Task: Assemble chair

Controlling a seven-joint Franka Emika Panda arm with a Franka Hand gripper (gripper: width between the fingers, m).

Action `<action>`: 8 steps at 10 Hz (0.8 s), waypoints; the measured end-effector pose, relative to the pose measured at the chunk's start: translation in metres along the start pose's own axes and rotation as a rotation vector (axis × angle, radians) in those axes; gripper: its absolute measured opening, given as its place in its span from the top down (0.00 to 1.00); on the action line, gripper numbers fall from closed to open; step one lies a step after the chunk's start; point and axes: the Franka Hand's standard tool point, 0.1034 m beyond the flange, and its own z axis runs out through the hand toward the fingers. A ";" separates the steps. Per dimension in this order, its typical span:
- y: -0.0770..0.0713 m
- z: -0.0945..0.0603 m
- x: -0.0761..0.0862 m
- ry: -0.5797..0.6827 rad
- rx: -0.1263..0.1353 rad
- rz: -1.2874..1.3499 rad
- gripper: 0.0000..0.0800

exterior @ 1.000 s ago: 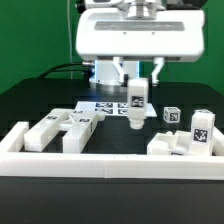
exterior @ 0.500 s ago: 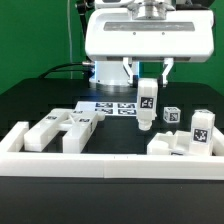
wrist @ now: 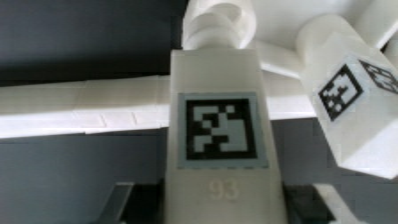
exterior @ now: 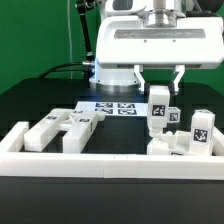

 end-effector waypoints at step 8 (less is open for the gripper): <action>-0.007 0.005 -0.006 0.136 -0.013 -0.017 0.64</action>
Offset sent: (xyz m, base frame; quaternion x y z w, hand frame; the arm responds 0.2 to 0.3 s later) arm -0.0058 0.0117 0.0003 0.0222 0.1969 0.0310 0.9797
